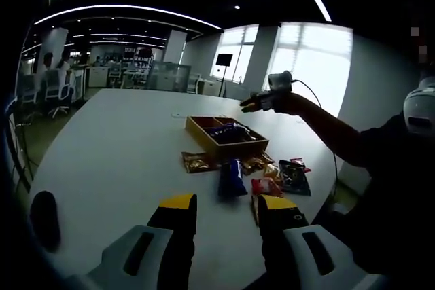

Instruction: Pick up the scattered marshmallows, QQ candies, Oreo cookies, and mixed nuts on the table and sort them into separate containers

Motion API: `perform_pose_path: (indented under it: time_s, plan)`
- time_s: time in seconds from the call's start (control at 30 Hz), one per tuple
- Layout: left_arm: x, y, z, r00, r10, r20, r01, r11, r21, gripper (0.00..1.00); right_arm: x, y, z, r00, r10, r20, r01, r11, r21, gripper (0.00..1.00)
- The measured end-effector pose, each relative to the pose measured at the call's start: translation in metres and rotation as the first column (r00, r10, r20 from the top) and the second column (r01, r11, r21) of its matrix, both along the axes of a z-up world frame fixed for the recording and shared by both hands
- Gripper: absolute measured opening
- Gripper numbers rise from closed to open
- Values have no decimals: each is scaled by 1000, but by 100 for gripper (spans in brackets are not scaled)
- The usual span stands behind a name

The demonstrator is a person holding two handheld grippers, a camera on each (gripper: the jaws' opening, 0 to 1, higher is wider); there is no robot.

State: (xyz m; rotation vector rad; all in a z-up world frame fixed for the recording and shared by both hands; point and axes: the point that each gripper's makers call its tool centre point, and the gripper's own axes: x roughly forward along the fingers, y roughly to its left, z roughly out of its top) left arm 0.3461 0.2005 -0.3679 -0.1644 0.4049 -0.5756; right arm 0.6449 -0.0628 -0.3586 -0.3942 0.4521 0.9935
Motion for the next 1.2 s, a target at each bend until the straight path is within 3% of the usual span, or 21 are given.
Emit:
perform_pose_path:
  time_s: [0.33, 0.7, 1.2]
  plan:
    - [1, -3, 1, 1000, -8, 3, 8, 1000, 1, 41, -15, -4, 14, 1000, 5, 20, -6, 999, 36, 30]
    - [2, -5, 0, 1000, -15, 0, 15, 1000, -1, 41, -26, -7, 31, 1000, 13, 18, -15, 992, 127, 31]
    - [1, 0, 3, 1000, -7, 15, 7, 1000, -6, 41, -45, -9, 35, 1000, 22, 17, -25, 987, 161, 31]
